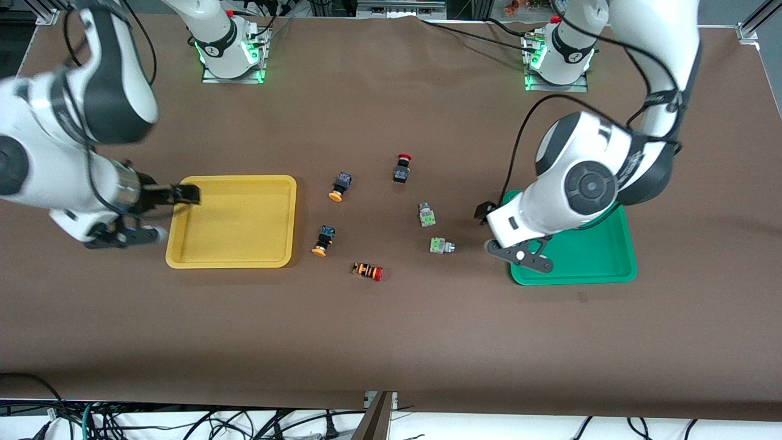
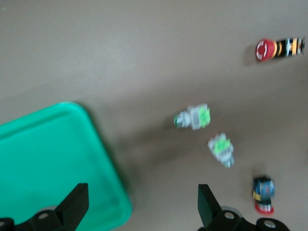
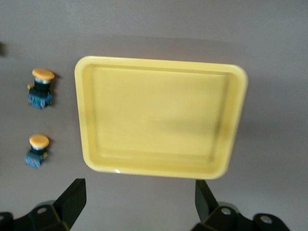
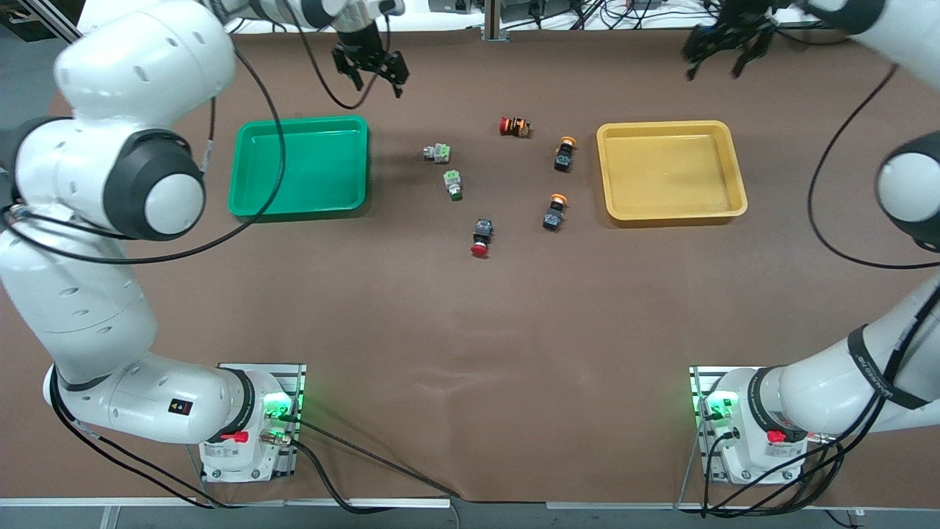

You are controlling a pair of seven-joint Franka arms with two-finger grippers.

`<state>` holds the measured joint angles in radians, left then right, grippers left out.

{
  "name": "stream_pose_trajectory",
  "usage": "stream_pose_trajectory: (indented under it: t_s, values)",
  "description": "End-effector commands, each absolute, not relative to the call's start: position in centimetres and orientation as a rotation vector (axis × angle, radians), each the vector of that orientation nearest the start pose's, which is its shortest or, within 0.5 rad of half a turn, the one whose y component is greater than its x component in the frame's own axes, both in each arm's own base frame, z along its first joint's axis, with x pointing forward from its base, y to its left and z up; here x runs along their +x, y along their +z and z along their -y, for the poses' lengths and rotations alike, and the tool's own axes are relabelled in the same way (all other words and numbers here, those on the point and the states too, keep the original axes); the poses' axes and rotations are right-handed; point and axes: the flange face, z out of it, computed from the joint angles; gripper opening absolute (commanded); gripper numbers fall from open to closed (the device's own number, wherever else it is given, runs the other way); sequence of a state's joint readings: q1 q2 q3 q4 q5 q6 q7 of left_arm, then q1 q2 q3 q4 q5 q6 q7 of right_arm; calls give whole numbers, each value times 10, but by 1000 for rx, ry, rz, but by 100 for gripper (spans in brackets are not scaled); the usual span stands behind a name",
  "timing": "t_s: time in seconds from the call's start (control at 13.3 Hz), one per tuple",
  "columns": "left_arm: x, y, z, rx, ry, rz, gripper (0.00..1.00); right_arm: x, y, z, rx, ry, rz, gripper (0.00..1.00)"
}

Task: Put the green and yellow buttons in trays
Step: 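Grasp a yellow button with the right gripper while the left gripper grasps a green switch, then place the yellow button in the yellow tray while the left gripper places the switch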

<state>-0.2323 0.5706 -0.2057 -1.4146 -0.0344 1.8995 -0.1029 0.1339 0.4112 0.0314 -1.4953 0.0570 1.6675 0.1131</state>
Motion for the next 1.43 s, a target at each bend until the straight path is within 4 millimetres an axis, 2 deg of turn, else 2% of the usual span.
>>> stream_pose_trajectory:
  t_s: [0.0, 0.08, 0.23, 0.38, 0.53, 0.6, 0.83, 0.9, 1.13, 1.28, 1.35]
  values:
    - [642, 334, 315, -3242, 150, -333, 100, 638, 360, -164, -3056, 396, -111, 100]
    - [637, 315, 325, -3242, 151, -293, 100, 632, 341, -179, -3060, 374, -245, 100]
    - [637, 287, 330, -3218, 64, -303, 100, 605, 307, -240, -3031, 362, -366, 100]
    - [629, 254, 345, -3213, 11, -320, 100, 577, 276, -286, -3007, 397, -479, 100]
    - [619, 223, 361, -3232, 7, -236, 100, 549, 245, -317, -2995, 417, -510, 100]
    - [612, 211, 369, -3237, -3, -228, 100, 537, 228, -326, -2979, 410, -557, 100]
    - [603, 189, 367, -3192, -16, -286, 100, 508, 182, -351, -2967, 414, -587, 100]
    - [599, 183, 368, -3191, -33, -300, 100, 502, 173, -356, -2967, 420, -599, 100]
    - [596, 176, 368, -3200, -49, -284, 99, 485, 165, -368, -2979, 446, -583, 100]
    - [596, 176, 369, -3200, -49, -287, 36, 477, 161, -366, -2990, 466, -577, 100]
    - [598, 179, 367, -3199, -50, -282, 22, 473, 159, -365, -2997, 475, -573, 100]
